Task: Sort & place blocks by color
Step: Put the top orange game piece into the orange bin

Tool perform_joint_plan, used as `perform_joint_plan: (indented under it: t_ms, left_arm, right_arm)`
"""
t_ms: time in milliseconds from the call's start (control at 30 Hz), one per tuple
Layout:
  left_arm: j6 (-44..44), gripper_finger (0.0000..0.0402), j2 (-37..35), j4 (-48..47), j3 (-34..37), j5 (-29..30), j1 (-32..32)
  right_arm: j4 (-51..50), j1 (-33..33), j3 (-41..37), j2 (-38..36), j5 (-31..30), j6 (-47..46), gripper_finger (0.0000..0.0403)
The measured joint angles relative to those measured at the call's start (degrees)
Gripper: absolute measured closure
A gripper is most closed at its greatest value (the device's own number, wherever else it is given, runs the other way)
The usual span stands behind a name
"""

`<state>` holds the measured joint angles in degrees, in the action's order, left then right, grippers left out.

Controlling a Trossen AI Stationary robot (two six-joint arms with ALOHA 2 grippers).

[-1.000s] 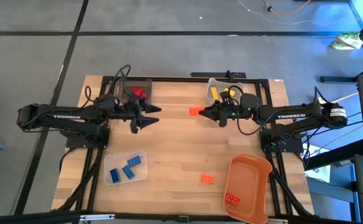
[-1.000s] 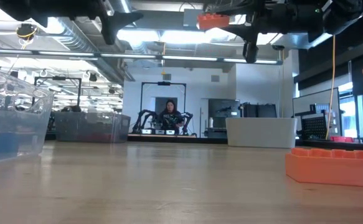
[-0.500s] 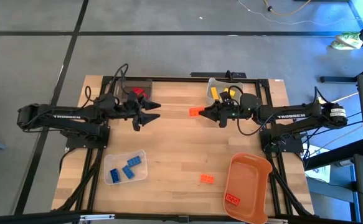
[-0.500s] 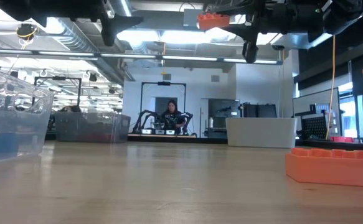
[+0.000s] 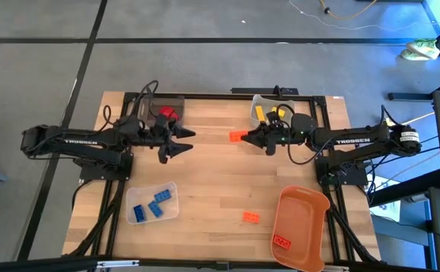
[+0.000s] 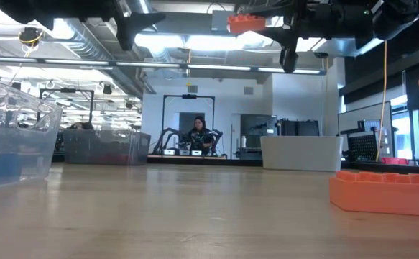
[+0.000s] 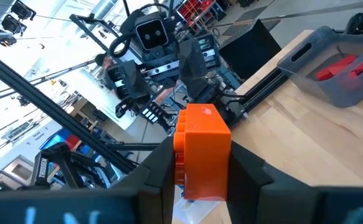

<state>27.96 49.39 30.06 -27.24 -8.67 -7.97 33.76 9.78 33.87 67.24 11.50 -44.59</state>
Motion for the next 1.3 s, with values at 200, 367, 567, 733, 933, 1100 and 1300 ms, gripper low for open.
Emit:
perform_joint_plan:
  t_ms: [200,367,567,733,933,1100,1300]
  left_arm:
    - [0.0,0.0107,0.0,0.0,-0.02,0.0,0.64]
    - [-0.04,0.0107,0.0,0.0,-0.02,-0.02,0.66]
    - [-0.04,0.0107,0.0,0.0,-0.02,-0.56,0.63]
    - [-0.02,0.0107,-0.02,0.0,-0.02,-1.33,0.63]
    - [0.0,0.0107,-0.02,0.0,-0.02,-1.33,0.63]
    - [0.01,0.0107,-0.02,0.02,-0.02,-1.27,0.64]
    - [0.0,0.0107,-0.02,0.04,-0.02,-0.9,0.66]
  right_arm:
    - [0.0,-0.02,0.0,0.0,0.39,-0.01,0.0306]
    - [0.21,-0.02,0.0,-0.01,3.14,-1.66,0.0306]
    - [-11.03,-1.99,4.3,0.0,11.95,-4.43,0.0306]
    - [-34.26,-8.78,13.95,0.02,18.04,-2.66,0.0306]
    - [-59.69,-21.83,24.51,-0.04,19.87,-8.1,0.0306]
    - [-69.48,-32.78,26.86,-0.04,19.6,-20.68,0.0306]
    - [-84.55,-43.36,26.49,2.65,11.26,-30.26,0.0306]
